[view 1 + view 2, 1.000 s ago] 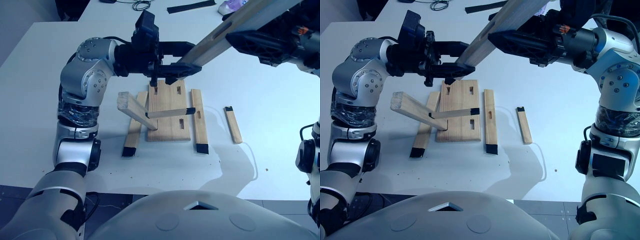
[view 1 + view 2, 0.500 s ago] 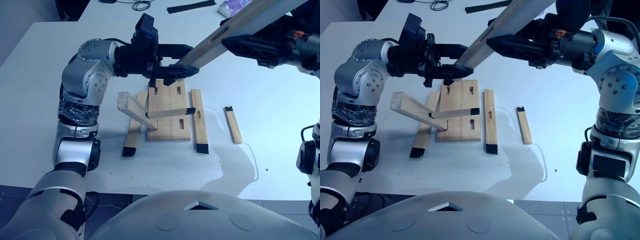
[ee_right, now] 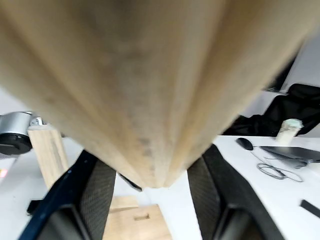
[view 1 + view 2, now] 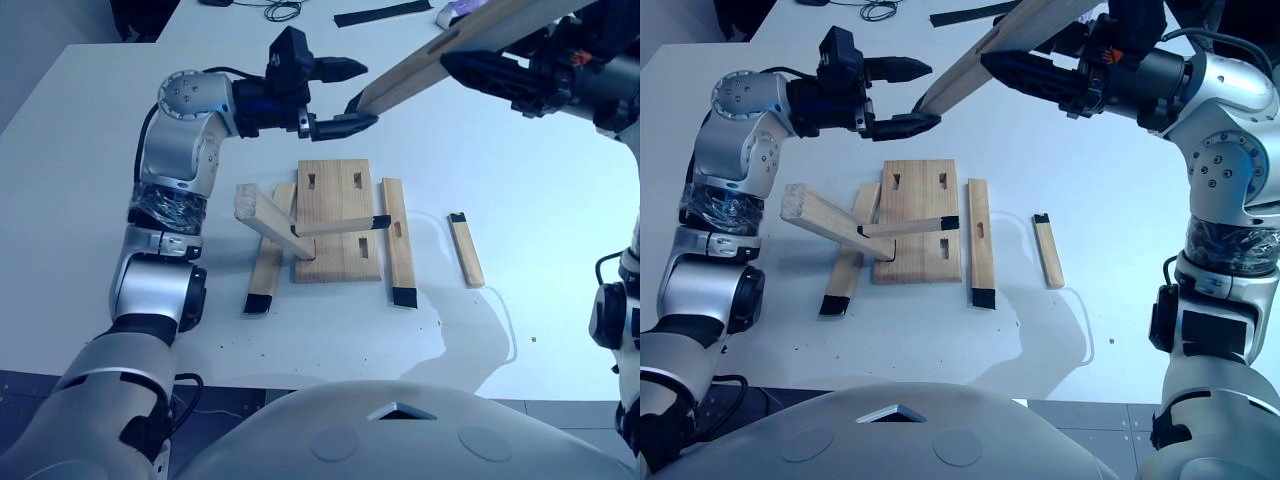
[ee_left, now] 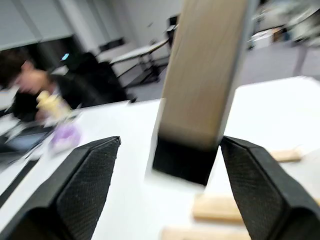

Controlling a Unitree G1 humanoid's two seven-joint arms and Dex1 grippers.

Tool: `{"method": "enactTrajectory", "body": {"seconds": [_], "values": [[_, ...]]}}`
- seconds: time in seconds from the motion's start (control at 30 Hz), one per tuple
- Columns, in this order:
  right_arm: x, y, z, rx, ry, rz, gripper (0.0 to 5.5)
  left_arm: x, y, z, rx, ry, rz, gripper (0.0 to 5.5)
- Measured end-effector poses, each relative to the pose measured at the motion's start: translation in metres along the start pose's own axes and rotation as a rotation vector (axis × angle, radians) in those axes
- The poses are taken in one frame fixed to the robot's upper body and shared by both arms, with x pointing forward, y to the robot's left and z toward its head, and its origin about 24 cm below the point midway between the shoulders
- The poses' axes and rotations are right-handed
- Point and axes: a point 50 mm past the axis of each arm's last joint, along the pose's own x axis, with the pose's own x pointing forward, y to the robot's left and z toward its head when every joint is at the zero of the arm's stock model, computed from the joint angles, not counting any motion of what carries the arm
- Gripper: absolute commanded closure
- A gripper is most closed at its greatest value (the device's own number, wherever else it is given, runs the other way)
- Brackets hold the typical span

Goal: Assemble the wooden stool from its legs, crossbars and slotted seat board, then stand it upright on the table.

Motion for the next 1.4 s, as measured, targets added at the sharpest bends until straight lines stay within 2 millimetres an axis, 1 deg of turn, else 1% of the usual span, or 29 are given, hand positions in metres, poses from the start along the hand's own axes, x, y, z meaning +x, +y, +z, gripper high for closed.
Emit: {"method": "enactTrajectory", "body": {"seconds": [0.03,0.07,0.1,0.17,0.23,0.3,0.47,0.53,0.7,0.83,1.03,1.17,1.4], "values": [[-0.001,0.001,0.0,-0.018,0.009,0.007,3.48,-0.003,0.002,-0.006,0.007,0.022,0.026,1.9],[-0.004,0.006,-0.005,-0.02,0.063,0.048,3.48,-0.013,0.009,-0.012,0.025,0.053,0.1,1.9],[-0.01,0.009,-0.013,-0.009,0.106,0.055,3.48,-0.025,0.013,-0.014,0.044,0.076,0.142,1.9],[-0.017,0.014,-0.026,0.016,0.168,0.063,3.48,-0.037,0.011,-0.021,0.066,0.108,0.164,1.9],[-0.016,0.02,-0.031,0.022,0.187,0.09,3.48,-0.036,0.003,-0.033,0.043,0.116,0.155,1.9],[-0.015,0.023,-0.032,0.016,0.188,0.102,3.48,-0.032,-0.002,-0.039,0.023,0.107,0.147,1.9],[-0.015,0.031,-0.039,0.023,0.202,0.118,3.48,-0.029,-0.006,-0.037,0.026,0.092,0.142,1.9],[-0.016,0.034,-0.044,0.031,0.217,0.118,3.48,-0.03,-0.008,-0.04,0.02,0.093,0.141,1.9],[-0.029,0.044,-0.057,0.035,0.276,0.107,3.48,-0.026,-0.018,-0.047,-0.003,0.092,0.124,1.9],[-0.033,0.057,-0.066,0.041,0.292,0.118,3.48,-0.027,-0.018,-0.047,-0.007,0.093,0.136,1.9],[-0.031,0.072,-0.073,0.048,0.276,0.136,3.48,-0.029,-0.017,-0.045,-0.009,0.092,0.148,1.9],[-0.028,0.08,-0.077,0.058,0.262,0.151,3.48,-0.031,-0.016,-0.046,-0.024,0.099,0.155,1.9],[-0.024,0.087,-0.083,0.055,0.266,0.169,3.48,-0.034,-0.016,-0.046,-0.033,0.109,0.15,1.9]]}}
